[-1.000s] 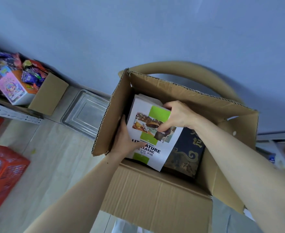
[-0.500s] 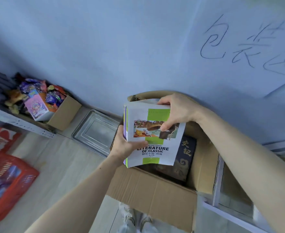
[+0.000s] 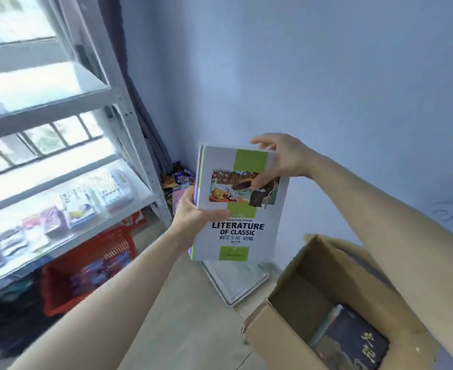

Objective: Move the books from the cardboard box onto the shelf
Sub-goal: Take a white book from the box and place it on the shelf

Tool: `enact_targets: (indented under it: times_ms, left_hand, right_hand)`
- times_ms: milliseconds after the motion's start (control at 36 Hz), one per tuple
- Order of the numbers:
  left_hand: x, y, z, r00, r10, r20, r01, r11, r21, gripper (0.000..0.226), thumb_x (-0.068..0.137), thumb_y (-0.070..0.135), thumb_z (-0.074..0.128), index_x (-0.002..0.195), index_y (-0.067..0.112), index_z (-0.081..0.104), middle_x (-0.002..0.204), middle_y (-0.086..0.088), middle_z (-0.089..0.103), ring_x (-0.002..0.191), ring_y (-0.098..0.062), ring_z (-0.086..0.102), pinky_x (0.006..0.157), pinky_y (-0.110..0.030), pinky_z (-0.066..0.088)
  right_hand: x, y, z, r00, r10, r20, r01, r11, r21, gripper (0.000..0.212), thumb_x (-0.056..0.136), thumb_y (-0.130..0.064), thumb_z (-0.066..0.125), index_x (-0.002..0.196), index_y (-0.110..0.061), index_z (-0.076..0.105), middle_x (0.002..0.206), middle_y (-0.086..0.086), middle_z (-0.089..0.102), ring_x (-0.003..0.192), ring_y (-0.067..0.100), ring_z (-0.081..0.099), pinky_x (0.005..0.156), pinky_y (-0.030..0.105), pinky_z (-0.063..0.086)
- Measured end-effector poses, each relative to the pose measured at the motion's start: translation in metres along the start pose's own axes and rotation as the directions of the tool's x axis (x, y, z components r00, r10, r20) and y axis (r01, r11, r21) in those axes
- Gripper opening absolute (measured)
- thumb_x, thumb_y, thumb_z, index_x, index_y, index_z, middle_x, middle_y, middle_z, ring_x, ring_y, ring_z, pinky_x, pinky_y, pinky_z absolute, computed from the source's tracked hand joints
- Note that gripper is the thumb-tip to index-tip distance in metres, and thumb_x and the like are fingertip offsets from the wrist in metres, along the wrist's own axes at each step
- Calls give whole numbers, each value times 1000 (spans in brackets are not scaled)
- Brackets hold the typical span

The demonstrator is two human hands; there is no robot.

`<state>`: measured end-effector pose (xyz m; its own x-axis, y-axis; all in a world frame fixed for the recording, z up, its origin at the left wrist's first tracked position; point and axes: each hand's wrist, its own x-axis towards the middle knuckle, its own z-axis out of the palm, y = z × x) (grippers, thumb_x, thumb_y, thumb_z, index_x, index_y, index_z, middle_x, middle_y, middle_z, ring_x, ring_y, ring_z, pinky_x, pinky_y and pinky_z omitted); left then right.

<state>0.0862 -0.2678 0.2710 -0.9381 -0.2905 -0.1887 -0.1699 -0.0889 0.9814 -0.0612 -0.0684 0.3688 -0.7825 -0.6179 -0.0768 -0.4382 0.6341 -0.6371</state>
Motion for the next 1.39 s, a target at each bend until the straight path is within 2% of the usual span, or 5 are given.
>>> enact_targets:
  times_ms: [222,417,583,833,1389]
  left_hand:
    - [-13,66,-171,970,114,-213,-117,993,-2,67,56,-7,89,113,8,57,91,-9,76,80,-30,75,64,-42,61]
    - [-24,110,-325,908,212,-362,-237,971,-25,75,47,4,88,116,6,58,98,-14,75,84,-33,74,67,-44,61]
    - [-28,140,-433,833,291,-472,-340,940,-21,76,50,0,87,120,3,57,101,-17,74,84,-33,74,66,-41,60]
    - [6,196,-552,716,347,-606,-426,905,15,79,45,6,90,117,12,59,103,-14,74,90,-33,73,71,-47,61]
    - [115,206,-723,594,444,-671,-484,863,142,65,49,7,89,106,17,61,96,-8,76,86,-28,74,64,-39,59]
  right_hand:
    - [91,-153,68,983,-130,-129,174,884,435,138,40,-36,98,152,-41,17,143,11,43,115,17,55,70,16,48]
    - [173,-303,153,965,-141,-219,252,722,645,153,21,-65,93,153,-23,28,143,5,50,129,23,52,105,43,48]
    - [230,-418,195,980,-201,-15,138,616,776,96,18,-63,93,92,-5,73,92,14,78,91,32,74,91,50,57]
    - [327,-554,217,926,-377,26,217,586,781,36,72,-35,86,85,-6,71,82,11,78,72,24,75,62,31,61]
    - [511,-653,295,767,-558,317,71,565,822,62,66,-38,82,117,-8,64,116,18,72,107,36,69,92,52,56]
